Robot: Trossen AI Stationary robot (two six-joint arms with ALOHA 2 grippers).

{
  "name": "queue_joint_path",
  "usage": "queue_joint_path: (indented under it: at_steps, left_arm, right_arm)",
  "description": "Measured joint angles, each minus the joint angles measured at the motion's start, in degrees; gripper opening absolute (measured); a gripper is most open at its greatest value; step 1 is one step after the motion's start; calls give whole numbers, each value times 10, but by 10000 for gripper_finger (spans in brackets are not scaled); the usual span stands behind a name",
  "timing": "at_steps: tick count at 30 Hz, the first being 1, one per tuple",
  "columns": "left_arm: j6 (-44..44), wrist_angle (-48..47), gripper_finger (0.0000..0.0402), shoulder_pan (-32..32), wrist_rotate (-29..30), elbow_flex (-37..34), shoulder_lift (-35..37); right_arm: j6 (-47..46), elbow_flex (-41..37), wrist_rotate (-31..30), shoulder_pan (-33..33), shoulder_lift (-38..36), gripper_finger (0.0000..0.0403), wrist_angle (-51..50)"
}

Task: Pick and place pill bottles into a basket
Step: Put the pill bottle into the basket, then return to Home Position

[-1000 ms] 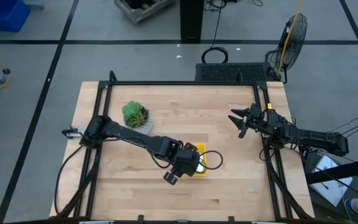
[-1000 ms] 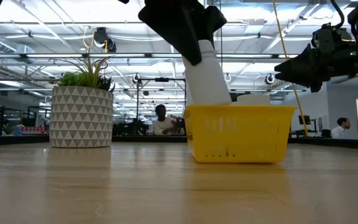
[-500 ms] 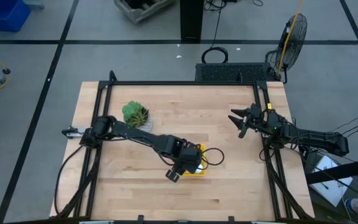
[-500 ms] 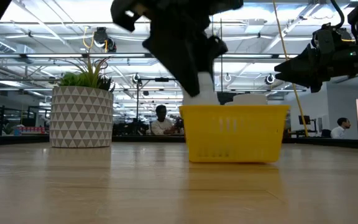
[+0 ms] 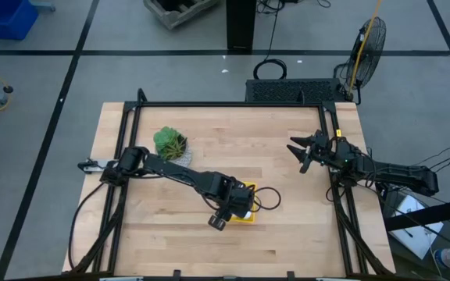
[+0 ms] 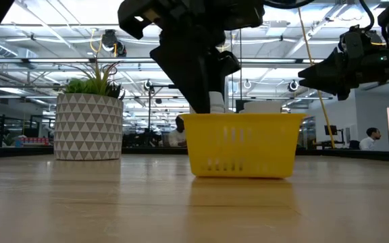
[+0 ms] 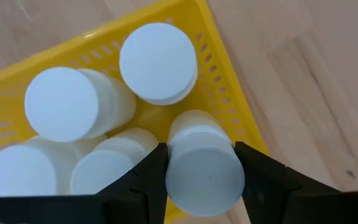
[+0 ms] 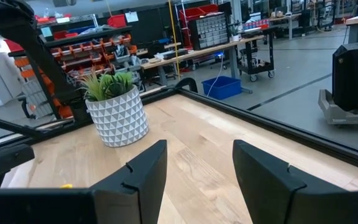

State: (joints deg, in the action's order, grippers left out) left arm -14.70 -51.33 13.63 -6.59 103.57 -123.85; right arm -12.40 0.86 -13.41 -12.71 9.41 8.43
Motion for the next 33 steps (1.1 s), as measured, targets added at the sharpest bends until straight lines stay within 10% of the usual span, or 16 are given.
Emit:
queue_joint_path:
  at_steps: [6,16,33]
  left_arm:
    - [26,7,178,4,0,0,0]
    - [67,25,390,23,47,0,4]
    - [77,57,327,57,57,0,207]
  right_arm:
    - [0,0,0,0,0,178,0]
    - [0,0,0,0,0,176,0]
    - [0,0,0,0,3,175,3]
